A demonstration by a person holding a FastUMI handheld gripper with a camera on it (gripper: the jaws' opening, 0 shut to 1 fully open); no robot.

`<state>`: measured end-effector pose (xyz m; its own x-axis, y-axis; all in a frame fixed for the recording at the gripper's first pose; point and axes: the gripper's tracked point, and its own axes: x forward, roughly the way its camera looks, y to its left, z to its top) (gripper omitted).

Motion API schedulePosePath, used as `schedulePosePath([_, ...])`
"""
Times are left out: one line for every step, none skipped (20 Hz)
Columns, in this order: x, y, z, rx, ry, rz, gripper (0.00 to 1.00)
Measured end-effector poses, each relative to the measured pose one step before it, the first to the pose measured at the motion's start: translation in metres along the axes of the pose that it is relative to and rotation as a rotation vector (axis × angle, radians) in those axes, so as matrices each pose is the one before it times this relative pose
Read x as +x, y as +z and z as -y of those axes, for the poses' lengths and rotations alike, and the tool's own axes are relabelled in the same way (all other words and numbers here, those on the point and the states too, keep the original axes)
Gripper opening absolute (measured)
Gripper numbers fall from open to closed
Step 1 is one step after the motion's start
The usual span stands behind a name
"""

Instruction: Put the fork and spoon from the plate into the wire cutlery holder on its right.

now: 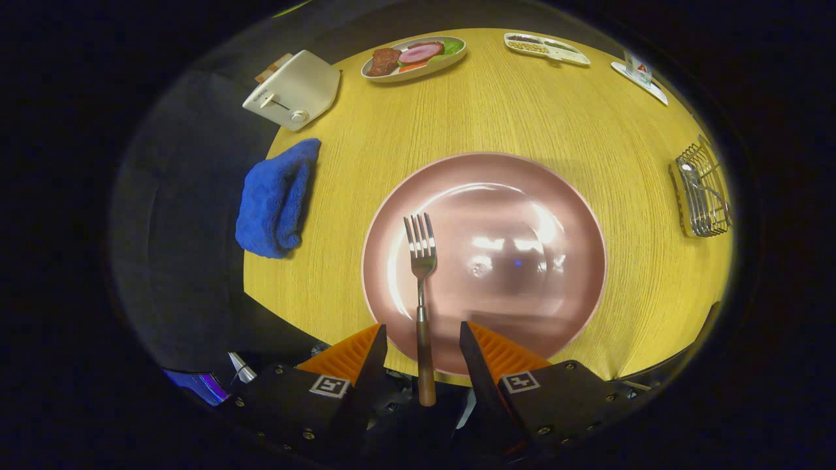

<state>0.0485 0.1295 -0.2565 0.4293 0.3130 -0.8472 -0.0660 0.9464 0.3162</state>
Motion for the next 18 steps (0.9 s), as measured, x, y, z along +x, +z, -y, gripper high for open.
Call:
schedulePosePath([0.00352,-0.00213,0.00072,-0.00666,-0.00750,-0.00793,0.70])
schedulePosePath([0.00316,-0.00181,-0.00058,0.00343,-0.00054,-0.00714,0.67])
schedulePosePath([0.00346,-0.00395,-0.00084,0.00169,0.00026,-0.01256,0.64])
schedulePosePath([0.00214,-0.00359,-0.00096,0.00148,0.00579,-0.00725,0.61])
schedulePosePath([0.00425,-0.00151,0.00199,0.00813,-0.00689,-0.00900,0.48])
schedulePosePath([0.00138,-0.00142,0.00024,0.00726,0.00785,-0.00360,0.34])
schedulePosePath([0.00070,-0.00115,-0.00095,0.01328,0.01442,-0.00072,0.26])
schedulePosePath([-0.00062,-0.00050,-0.00233,0.00924,0.01792,0.00446,0.11])
schedulePosePath([-0.00121,0.00067,-0.00048,-0.00131,0.02007,0.01510,0.10])
schedulePosePath([-0.00231,0.00217,0.00083,0.00166,0.01130,0.02225,0.10])
schedulePosePath([-0.00454,-0.00070,0.00186,0.00744,0.00773,0.02463,0.10])
schedulePosePath([-0.00059,0.00897,-0.00101,0.01333,0.01958,0.01442,0.03])
schedulePosePath([-0.00147,-0.00215,-0.00094,0.01812,0.02661,0.00203,0.03])
schedulePosePath([-0.00316,0.00425,-0.00165,0.02579,0.02489,0.00902,0.04])
schedulePosePath([-0.00274,0.00266,0.00004,0.01530,0.01028,0.01128,0.03])
schedulePosePath([-0.00374,0.00182,0.00321,0.00582,0.00271,0.00948,0.03])
schedulePosePath([-0.00360,0.00172,-0.00044,0.00874,0.00530,0.01021,0.03])
schedulePosePath([-0.00483,0.00361,-0.00081,0.01228,0.01218,0.01162,0.03])
